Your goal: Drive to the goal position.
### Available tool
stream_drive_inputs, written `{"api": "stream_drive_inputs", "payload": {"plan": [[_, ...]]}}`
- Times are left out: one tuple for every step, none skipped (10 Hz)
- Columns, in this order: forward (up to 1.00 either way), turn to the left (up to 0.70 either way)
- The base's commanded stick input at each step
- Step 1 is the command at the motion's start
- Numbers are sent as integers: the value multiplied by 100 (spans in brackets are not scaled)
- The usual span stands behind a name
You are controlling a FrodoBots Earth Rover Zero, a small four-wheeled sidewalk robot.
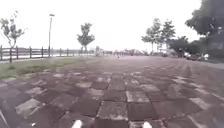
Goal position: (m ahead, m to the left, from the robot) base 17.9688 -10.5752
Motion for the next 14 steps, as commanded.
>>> {"api": "stream_drive_inputs", "payload": {"plan": [[85,-34],[85,-23],[85,0],[85,0],[85,0],[85,0],[85,0],[85,0],[85,0],[85,0],[85,0],[85,0],[85,0],[85,0]]}}
